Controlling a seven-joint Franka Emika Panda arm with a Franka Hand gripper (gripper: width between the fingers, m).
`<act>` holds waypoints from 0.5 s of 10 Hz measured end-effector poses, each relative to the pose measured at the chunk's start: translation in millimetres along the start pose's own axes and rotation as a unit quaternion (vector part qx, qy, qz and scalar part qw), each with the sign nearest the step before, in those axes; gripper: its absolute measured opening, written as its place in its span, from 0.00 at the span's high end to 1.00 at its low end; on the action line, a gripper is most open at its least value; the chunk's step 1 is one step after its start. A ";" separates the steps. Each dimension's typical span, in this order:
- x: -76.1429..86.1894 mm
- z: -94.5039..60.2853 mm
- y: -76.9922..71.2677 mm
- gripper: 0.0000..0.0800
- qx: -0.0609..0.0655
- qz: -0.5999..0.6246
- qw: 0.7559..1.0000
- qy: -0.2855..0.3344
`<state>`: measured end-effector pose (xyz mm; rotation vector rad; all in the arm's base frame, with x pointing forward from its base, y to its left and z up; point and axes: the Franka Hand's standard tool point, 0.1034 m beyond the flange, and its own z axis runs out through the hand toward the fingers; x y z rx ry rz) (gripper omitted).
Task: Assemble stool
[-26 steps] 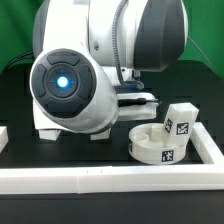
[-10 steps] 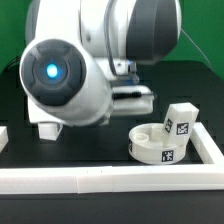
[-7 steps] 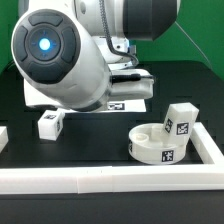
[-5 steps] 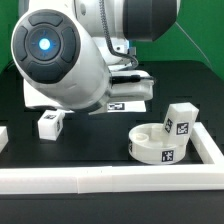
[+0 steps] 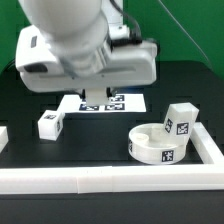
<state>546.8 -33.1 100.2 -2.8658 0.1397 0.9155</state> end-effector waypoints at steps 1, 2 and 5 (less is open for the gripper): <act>6.4 0.2 2.0 0.59 -0.003 0.001 0.999 0.046; 6.5 -0.2 2.8 0.59 -0.005 0.002 0.997 0.078; 10.7 -6.2 3.2 0.59 -0.005 0.017 0.987 0.158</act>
Offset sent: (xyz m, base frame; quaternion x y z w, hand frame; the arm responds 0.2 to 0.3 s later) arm 0.0000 0.0000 0.0000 0.0000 0.1938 0.0000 0.9810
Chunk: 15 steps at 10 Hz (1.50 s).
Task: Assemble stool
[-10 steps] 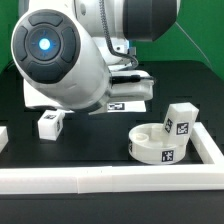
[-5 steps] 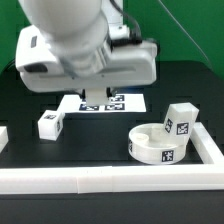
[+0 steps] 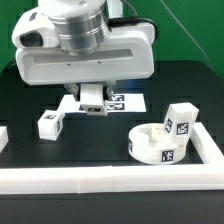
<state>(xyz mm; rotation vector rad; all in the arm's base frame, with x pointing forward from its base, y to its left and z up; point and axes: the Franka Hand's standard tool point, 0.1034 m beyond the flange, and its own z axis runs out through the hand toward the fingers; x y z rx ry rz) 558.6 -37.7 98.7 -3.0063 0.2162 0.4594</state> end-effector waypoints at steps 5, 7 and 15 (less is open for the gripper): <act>5.7 -30.1 -3.6 0.59 0.000 -0.002 0.993 0.114; 7.4 -28.4 -14.3 0.59 0.002 0.011 0.993 0.117; 20.1 -16.9 -47.2 0.59 0.026 0.037 0.969 0.244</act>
Offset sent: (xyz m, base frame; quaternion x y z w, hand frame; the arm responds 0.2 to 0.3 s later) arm 0.0000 0.0000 0.0000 0.0000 0.1938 0.0000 0.9810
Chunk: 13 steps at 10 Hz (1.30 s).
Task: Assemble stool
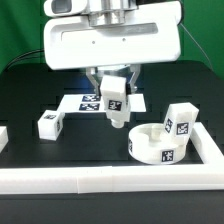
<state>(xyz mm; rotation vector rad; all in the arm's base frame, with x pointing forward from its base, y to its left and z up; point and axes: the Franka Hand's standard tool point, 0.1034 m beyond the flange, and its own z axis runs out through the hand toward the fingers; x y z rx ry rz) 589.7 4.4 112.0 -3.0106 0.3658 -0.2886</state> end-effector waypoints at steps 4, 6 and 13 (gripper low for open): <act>-3.6 2.0 -10.8 0.59 0.004 0.021 1.000 -0.010; -7.4 3.7 -8.6 0.59 0.018 0.068 0.997 0.004; -13.1 9.2 -12.9 0.59 0.014 0.090 0.987 0.134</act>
Offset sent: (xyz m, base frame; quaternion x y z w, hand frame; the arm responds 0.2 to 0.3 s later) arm 0.0000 0.0000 0.0000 0.0000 0.0000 0.0000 1.0000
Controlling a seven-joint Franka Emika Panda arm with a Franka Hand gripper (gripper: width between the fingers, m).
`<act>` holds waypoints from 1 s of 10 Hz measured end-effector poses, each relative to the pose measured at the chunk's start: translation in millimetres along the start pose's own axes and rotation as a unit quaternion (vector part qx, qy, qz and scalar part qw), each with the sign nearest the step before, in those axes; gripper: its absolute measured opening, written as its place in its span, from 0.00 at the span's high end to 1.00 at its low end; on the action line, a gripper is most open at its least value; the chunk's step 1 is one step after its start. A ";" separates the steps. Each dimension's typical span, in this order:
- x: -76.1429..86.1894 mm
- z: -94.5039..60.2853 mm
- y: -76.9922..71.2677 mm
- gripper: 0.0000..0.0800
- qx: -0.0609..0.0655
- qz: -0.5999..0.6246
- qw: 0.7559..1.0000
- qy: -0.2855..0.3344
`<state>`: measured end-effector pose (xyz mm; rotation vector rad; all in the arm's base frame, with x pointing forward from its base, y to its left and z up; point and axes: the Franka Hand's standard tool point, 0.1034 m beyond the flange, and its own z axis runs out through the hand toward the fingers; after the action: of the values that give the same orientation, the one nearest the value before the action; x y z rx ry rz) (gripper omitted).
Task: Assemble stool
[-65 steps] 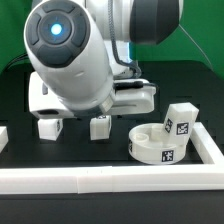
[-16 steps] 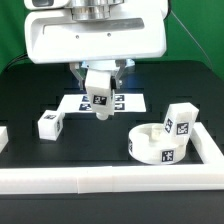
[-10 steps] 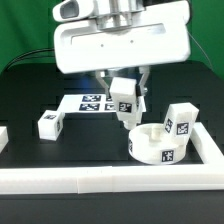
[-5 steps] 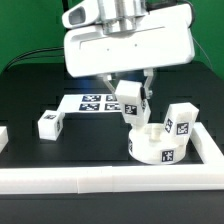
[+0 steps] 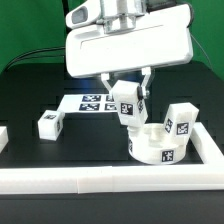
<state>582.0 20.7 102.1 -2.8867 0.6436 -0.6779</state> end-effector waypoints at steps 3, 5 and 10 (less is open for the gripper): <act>-14.4 4.4 -8.8 0.59 0.003 -0.004 1.000 -0.018; -20.5 4.2 -15.0 0.59 0.004 -0.009 1.000 -0.016; -13.7 2.7 -6.5 0.59 0.001 -0.013 1.000 -0.013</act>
Offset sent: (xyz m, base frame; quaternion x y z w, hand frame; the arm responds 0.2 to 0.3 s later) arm -0.0147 0.0145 -0.0051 -0.0016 0.0128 0.0221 0.9997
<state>574.5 32.4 95.5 -2.9021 0.6026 -0.6433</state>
